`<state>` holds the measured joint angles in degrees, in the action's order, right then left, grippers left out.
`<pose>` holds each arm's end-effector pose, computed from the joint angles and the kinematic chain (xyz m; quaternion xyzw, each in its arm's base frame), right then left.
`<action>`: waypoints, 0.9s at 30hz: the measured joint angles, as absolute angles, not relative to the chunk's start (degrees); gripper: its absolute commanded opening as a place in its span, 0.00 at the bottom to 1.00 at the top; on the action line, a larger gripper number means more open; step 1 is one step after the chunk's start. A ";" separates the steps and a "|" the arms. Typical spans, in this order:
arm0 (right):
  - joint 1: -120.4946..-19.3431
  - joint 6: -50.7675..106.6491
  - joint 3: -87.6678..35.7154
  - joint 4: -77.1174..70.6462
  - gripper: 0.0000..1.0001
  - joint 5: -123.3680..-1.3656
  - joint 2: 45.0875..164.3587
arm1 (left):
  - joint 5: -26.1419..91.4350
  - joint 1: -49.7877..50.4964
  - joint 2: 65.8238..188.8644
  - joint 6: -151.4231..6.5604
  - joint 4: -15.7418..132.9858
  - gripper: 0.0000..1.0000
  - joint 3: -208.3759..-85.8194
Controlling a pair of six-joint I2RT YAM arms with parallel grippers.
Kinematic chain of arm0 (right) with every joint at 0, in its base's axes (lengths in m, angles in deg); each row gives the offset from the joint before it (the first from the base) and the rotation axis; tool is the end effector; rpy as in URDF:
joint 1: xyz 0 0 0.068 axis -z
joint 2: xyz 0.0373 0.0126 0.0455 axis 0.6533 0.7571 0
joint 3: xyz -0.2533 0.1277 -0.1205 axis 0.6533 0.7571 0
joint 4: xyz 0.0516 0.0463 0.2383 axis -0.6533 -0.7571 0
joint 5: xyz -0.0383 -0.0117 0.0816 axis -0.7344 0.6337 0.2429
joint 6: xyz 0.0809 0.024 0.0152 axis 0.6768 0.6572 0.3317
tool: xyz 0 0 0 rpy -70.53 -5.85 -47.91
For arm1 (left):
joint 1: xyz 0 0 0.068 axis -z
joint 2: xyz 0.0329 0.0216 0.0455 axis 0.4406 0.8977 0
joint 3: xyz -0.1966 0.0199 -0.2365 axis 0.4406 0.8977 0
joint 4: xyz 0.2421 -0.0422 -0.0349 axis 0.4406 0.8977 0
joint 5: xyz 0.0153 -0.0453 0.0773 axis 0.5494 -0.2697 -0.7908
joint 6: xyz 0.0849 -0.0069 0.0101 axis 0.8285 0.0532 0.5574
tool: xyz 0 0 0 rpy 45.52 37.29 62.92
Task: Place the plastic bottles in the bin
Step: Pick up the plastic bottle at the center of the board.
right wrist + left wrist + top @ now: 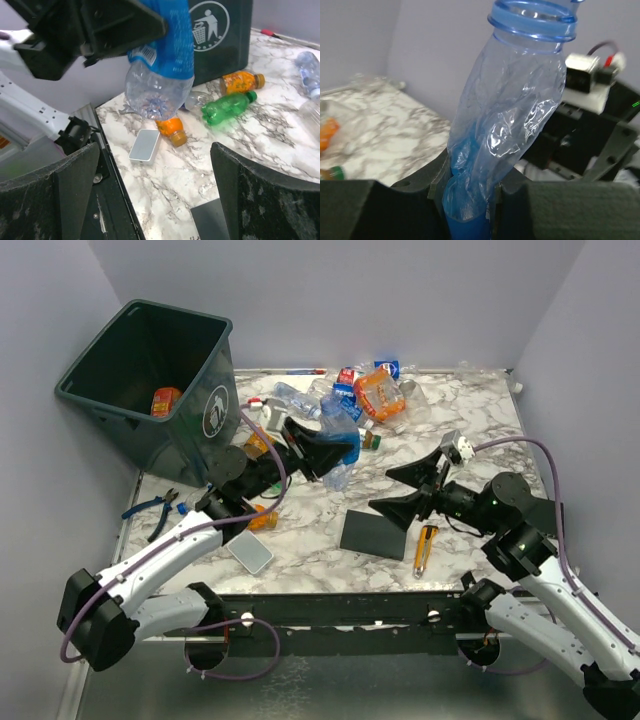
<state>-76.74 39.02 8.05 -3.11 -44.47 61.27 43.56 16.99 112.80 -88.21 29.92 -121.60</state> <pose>0.1023 0.1144 0.3815 -0.2639 0.6346 0.4567 0.5648 0.1666 -0.1901 0.4191 0.2132 0.5652 -0.5376 0.5883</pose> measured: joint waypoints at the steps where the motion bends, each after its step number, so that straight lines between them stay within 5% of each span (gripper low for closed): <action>1: -76.74 39.04 8.29 -2.13 0.95 -43.38 61.42 | 44.92 15.33 113.45 -92.18 27.19 0.00 -121.47; 8: -76.74 39.91 8.40 6.55 0.93 -40.05 63.85 | 53.79 12.09 118.59 -116.73 8.96 0.00 -121.28; 17: -76.74 45.38 8.38 17.94 0.87 -38.54 72.18 | 55.02 12.12 119.03 -124.99 2.36 0.00 -120.18; 24: -77.24 51.19 5.82 23.88 0.49 -32.42 79.52 | 53.99 11.87 119.03 -125.43 1.31 0.02 -118.06; 27: -77.92 53.46 5.76 25.81 0.35 -30.00 81.27 | 52.02 11.66 118.72 -124.93 1.09 0.27 -116.53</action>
<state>-77.92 53.46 5.76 25.81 -30.00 81.27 52.02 11.66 118.72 -124.93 1.09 -116.53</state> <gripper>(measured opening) 0.472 0.277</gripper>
